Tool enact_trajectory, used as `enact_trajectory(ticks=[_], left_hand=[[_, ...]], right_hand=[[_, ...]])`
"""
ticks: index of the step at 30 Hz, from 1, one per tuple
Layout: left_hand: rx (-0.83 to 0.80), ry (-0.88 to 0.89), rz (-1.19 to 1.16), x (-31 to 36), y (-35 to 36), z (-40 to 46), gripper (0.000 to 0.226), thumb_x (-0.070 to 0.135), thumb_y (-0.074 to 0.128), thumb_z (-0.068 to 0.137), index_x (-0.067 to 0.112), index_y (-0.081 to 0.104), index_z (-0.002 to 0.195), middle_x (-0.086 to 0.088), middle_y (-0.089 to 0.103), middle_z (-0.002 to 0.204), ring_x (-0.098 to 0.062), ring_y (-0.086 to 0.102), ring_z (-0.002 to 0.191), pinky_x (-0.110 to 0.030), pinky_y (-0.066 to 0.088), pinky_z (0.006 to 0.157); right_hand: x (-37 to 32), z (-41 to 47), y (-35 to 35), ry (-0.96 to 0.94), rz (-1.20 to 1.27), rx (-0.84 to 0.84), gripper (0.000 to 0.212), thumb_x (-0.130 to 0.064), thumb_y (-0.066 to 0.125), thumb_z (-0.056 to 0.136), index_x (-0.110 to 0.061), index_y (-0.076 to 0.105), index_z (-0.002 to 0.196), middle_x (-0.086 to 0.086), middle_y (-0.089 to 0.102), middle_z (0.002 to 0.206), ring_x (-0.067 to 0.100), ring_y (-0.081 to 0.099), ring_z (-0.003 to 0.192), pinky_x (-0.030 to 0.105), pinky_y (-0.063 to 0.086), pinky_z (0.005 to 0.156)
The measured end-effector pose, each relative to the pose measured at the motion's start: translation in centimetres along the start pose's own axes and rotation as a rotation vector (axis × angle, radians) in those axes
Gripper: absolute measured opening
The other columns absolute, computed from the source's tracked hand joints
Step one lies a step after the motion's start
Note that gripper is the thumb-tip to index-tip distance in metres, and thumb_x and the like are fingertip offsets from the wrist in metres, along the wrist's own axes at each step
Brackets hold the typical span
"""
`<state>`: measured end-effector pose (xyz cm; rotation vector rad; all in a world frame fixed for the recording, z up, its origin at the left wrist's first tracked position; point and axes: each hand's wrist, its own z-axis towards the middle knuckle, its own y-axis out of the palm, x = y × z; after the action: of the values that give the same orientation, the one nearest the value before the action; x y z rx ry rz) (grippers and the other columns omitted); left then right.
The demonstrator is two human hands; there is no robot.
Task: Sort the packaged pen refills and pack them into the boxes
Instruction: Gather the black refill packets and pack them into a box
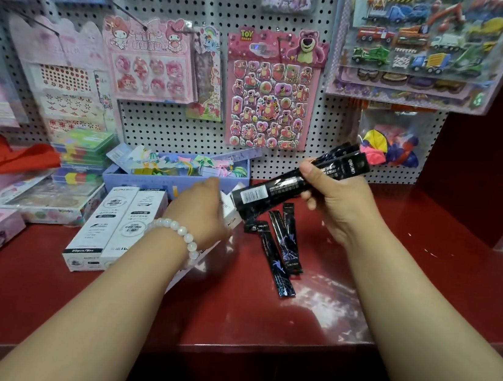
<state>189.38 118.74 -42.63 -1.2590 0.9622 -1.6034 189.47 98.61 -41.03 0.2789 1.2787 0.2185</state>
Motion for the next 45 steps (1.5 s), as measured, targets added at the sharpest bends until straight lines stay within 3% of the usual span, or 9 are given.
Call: enact_trajectory(ticks=[4, 11, 20, 22, 26, 35, 39, 42, 45], left_hand=[[0.163, 0.096, -0.062, 0.9, -1.0, -2.1, 0.085, 0.021, 0.072, 0.074, 0.018, 0.025, 0.145, -0.006, 0.046, 0.137, -0.026, 0.047, 0.122, -0.035, 0.042, 0.093], [0.504, 0.201, -0.197, 1.1, -0.5, -5.1, 0.089, 0.013, 0.078, 0.064, 0.022, 0.034, 0.142, 0.001, 0.05, 0.136, -0.013, 0.041, 0.122, -0.03, 0.039, 0.09], [0.862, 0.326, -0.269, 0.9, 0.7, -7.2, 0.098, -0.004, 0.087, 0.048, 0.007, 0.036, 0.131, -0.017, 0.059, 0.119, -0.019, 0.046, 0.111, -0.009, 0.027, 0.102], [0.909, 0.352, -0.269, 1.1, 0.5, -7.2, 0.096, -0.007, 0.086, 0.047, 0.003, 0.037, 0.129, -0.017, 0.057, 0.117, -0.021, 0.046, 0.11, -0.007, 0.023, 0.104], [0.933, 0.369, -0.27, 1.1, 0.8, -7.1, 0.095, -0.01, 0.086, 0.045, 0.002, 0.037, 0.126, -0.018, 0.057, 0.115, -0.023, 0.045, 0.11, -0.008, 0.022, 0.105], [0.961, 0.354, -0.285, 0.8, 1.0, -6.7, 0.091, -0.009, 0.085, 0.05, 0.0, 0.037, 0.128, -0.013, 0.055, 0.121, -0.024, 0.045, 0.112, -0.007, 0.021, 0.107], [0.938, 0.366, -0.284, 0.9, 1.0, -6.9, 0.093, -0.008, 0.086, 0.05, 0.002, 0.036, 0.128, -0.018, 0.056, 0.119, -0.024, 0.045, 0.112, -0.01, 0.024, 0.105], [0.925, 0.382, -0.283, 1.1, 0.9, -6.9, 0.096, -0.007, 0.086, 0.049, 0.005, 0.035, 0.129, -0.006, 0.05, 0.125, -0.022, 0.044, 0.113, -0.013, 0.027, 0.104], [0.902, 0.39, -0.284, 1.4, 1.1, -6.8, 0.094, -0.003, 0.083, 0.05, 0.006, 0.034, 0.13, -0.006, 0.049, 0.125, -0.021, 0.043, 0.113, -0.019, 0.031, 0.101]], right_hand=[[-1.8, -0.1, 0.5, -0.065, 0.086, 0.063, 0.019, -0.006, 0.069, 0.081, -0.009, 0.063, 0.063, 0.001, 0.063, 0.054, 0.009, 0.051, 0.04, 0.016, 0.037, 0.034], [-3.3, -1.1, 0.8, -0.185, 0.033, 0.069, 0.015, -0.01, 0.073, 0.078, -0.011, 0.063, 0.066, -0.002, 0.062, 0.055, 0.01, 0.052, 0.044, 0.019, 0.04, 0.038], [-5.9, -3.3, 1.6, -0.363, 0.01, -0.166, 0.032, -0.033, 0.081, 0.06, -0.013, 0.066, 0.079, -0.002, 0.065, 0.065, 0.014, 0.056, 0.052, 0.022, 0.04, 0.043], [-6.3, -3.8, 1.7, -0.388, -0.065, -0.21, 0.027, -0.026, 0.084, 0.063, -0.014, 0.066, 0.08, -0.001, 0.065, 0.069, 0.016, 0.058, 0.057, 0.024, 0.043, 0.047], [-6.6, -4.5, 2.0, -0.367, -0.191, -0.338, 0.01, -0.009, 0.072, 0.072, -0.015, 0.066, 0.077, -0.003, 0.066, 0.066, 0.014, 0.06, 0.057, 0.025, 0.045, 0.048], [-6.3, -4.9, 3.0, -0.536, -0.17, -0.245, 0.013, -0.005, 0.074, 0.074, -0.015, 0.065, 0.077, -0.01, 0.068, 0.07, 0.007, 0.065, 0.066, 0.02, 0.05, 0.058], [-6.2, -4.8, 3.2, -0.541, -0.274, -0.341, 0.015, -0.002, 0.075, 0.07, -0.011, 0.065, 0.077, -0.013, 0.068, 0.069, 0.0, 0.065, 0.071, 0.014, 0.048, 0.067], [-5.3, -4.8, 3.8, -0.486, -0.309, -0.418, 0.022, 0.003, 0.077, 0.067, -0.009, 0.066, 0.081, -0.013, 0.069, 0.07, -0.001, 0.065, 0.072, 0.013, 0.049, 0.068], [-3.2, -4.3, 4.9, -0.492, -0.48, -0.369, 0.037, -0.041, 0.086, 0.059, -0.032, 0.06, 0.084, 0.0, 0.068, 0.09, 0.021, 0.064, 0.094, 0.038, 0.053, 0.082]])
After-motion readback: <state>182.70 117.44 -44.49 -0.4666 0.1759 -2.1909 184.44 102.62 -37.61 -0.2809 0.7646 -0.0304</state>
